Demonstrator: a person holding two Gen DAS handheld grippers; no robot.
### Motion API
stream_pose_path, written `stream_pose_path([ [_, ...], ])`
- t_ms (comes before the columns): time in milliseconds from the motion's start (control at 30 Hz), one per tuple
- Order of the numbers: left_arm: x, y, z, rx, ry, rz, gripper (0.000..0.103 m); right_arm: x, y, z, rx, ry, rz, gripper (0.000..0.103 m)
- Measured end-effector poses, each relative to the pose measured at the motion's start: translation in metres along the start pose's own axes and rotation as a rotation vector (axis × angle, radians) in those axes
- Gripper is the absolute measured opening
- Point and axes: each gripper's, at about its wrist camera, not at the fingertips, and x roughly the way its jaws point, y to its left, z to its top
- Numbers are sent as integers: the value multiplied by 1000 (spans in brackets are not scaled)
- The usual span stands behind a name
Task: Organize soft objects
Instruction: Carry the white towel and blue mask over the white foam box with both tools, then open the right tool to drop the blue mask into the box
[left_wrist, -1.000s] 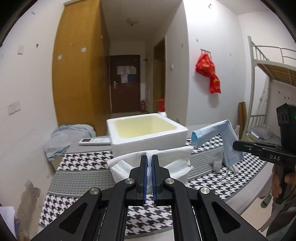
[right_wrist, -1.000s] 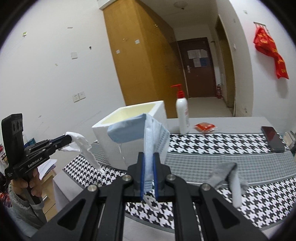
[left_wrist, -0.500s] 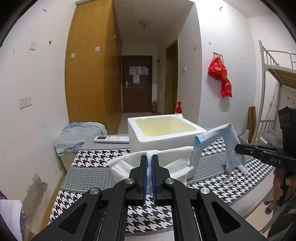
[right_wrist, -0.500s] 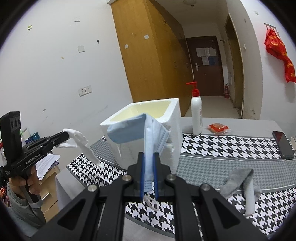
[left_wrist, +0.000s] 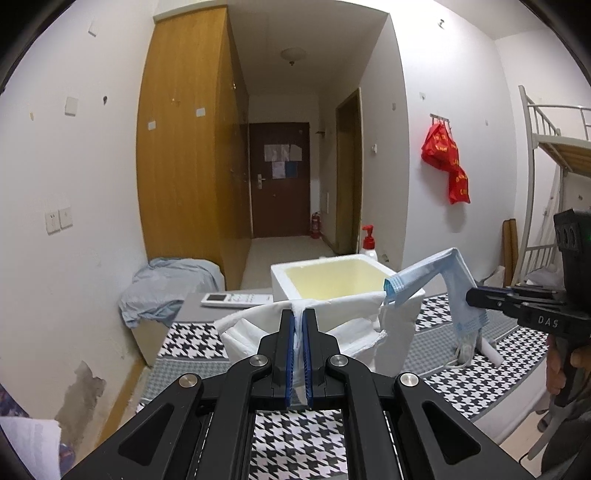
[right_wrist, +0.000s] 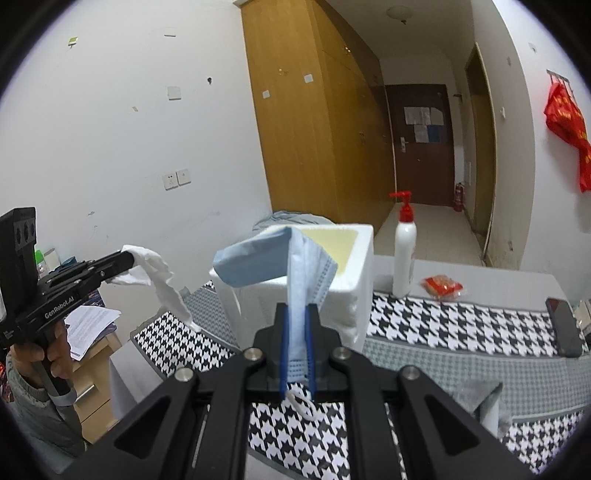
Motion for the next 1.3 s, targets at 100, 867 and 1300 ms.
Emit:
stream_pose_path([
  [100,0,2,7,3,-11,1,5,1,5,11,-23,-16,9,11],
  [867,20,23,25,-6,-48,16,5,45,1,52,-31,-5,6,11],
  [1300,35,39,24,-31,-29,35,5,89,-7,59,-25,58,2,11],
])
